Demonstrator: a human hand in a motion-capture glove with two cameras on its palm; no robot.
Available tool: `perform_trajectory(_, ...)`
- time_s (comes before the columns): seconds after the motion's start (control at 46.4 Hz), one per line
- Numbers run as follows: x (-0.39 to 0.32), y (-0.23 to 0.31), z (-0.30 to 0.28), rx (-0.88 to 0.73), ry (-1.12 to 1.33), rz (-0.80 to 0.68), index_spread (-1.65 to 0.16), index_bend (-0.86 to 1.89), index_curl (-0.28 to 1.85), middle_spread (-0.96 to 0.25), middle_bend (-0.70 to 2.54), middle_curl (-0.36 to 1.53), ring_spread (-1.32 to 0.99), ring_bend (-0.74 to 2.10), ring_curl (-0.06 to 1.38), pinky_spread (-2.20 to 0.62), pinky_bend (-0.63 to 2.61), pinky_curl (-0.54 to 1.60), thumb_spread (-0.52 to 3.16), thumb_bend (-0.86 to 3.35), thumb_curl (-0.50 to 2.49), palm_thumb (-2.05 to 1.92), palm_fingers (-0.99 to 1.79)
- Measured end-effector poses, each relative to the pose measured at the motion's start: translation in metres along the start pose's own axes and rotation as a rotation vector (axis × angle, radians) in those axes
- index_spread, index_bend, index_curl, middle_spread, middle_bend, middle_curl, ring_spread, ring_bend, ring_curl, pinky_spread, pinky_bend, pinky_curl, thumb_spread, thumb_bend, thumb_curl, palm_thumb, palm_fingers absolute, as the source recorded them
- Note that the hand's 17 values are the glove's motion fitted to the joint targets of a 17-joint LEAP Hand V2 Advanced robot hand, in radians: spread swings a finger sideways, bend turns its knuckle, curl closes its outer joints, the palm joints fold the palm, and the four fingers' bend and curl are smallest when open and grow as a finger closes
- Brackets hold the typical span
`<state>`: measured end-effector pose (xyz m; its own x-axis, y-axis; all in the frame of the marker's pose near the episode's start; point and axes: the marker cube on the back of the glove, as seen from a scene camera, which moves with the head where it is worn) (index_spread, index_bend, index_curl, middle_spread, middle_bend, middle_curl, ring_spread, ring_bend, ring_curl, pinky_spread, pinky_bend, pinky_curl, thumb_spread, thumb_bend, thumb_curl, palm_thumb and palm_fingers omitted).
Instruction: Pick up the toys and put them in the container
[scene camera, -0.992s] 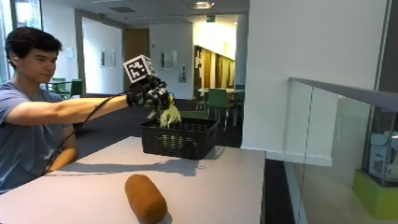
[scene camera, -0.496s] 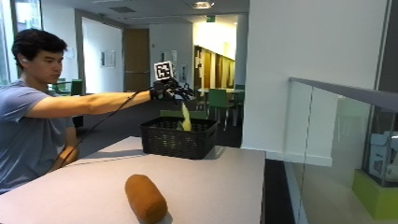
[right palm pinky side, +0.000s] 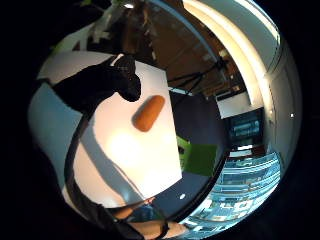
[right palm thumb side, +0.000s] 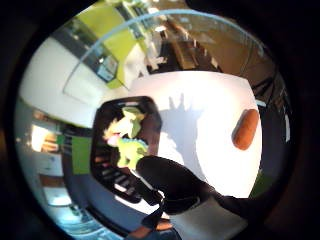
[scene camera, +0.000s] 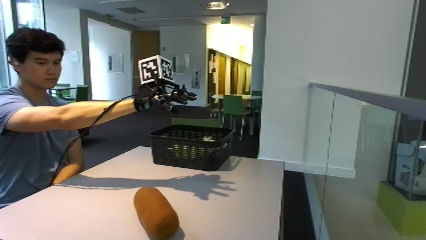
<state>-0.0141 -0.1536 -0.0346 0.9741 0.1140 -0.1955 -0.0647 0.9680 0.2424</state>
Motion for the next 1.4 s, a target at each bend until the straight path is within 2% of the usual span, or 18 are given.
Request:
perform_trajectory(0.237,0.104,-0.007,0.057,-0.014,0.042,-0.067,-0.33,0.12,0.28,-0.06,0.23,0.44,-0.03,0.71,0.25,0.02,1.39,0.38,0.85,-0.09,0.23,-0.1,-0.1)
perform_trajectory(0.496,0.172,-0.016,0.128,-0.039,-0.01,-0.153,-0.34,0.12,0.26,-0.09,0.21,0.43,-0.05,0.68,0.24,0.03,1.31,0.35,0.81,-0.09,0.24,-0.11,-0.07)
perform_trajectory(0.841,0.206,-0.014,0.22,-0.189,-0.073,-0.285,-0.35,0.12,0.24,-0.13,0.23,0.43,-0.1,0.65,0.23,0.04,1.18,0.31,0.72,-0.11,0.24,-0.14,-0.07)
perform_trajectory(1.013,0.202,-0.004,0.263,-0.296,-0.065,-0.396,-0.34,0.14,0.25,-0.17,0.24,0.44,-0.13,0.52,0.2,0.05,0.96,0.26,0.68,-0.11,0.24,-0.14,-0.23)
perform_trajectory(1.207,0.194,-0.005,0.291,-0.287,-0.005,-0.462,-0.32,0.11,0.24,-0.18,0.17,0.41,-0.17,0.3,0.17,0.04,0.76,0.22,0.67,-0.1,0.25,-0.12,-0.29)
perform_trajectory(1.315,0.193,-0.005,0.302,-0.201,0.033,-0.496,-0.32,0.1,0.23,-0.19,0.19,0.4,-0.19,0.23,0.17,0.04,0.66,0.21,0.66,-0.1,0.25,-0.12,-0.26)
perform_trajectory(1.401,0.191,-0.001,0.309,-0.109,-0.052,-0.517,-0.34,0.12,0.23,-0.2,0.29,0.43,-0.22,0.24,0.19,0.04,0.51,0.18,0.65,-0.1,0.26,-0.12,-0.11)
